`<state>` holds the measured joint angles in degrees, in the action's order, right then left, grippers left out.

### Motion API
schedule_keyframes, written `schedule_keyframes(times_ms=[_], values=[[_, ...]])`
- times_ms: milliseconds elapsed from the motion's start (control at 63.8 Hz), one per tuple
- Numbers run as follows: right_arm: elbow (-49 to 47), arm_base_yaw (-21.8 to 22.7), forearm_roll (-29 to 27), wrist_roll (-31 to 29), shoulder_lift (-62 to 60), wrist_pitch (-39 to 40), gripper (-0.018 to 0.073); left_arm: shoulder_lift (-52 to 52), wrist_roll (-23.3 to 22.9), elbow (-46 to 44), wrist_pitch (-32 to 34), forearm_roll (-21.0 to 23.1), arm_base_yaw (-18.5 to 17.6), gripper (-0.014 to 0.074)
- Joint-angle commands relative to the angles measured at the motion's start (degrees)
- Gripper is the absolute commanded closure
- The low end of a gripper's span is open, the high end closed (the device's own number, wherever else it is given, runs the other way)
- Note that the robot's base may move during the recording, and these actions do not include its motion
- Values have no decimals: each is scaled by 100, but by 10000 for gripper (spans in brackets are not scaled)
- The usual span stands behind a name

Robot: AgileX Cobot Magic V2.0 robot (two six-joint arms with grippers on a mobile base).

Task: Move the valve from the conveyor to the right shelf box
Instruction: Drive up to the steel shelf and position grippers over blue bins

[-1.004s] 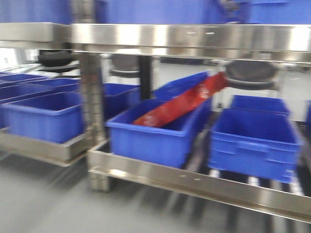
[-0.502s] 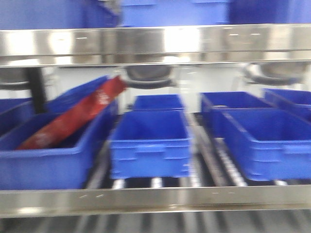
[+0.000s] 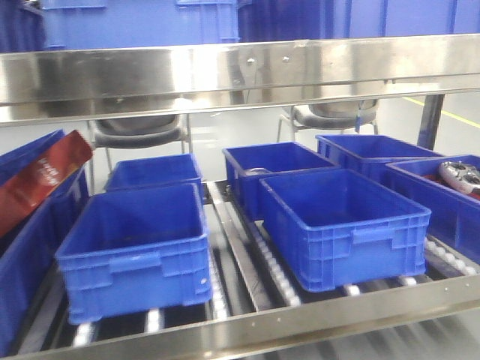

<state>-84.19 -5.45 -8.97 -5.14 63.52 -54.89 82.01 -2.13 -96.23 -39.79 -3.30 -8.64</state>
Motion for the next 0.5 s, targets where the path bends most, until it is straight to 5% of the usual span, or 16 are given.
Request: schedule_keyframes(times_ms=[0,486], values=[[-95,9,8,-10,-72,391,711,-85,-27,-60,329,6,-21,708],[-95,9,8,-10,-72,391,711,-85,-27,-60,329,6,-21,708]])
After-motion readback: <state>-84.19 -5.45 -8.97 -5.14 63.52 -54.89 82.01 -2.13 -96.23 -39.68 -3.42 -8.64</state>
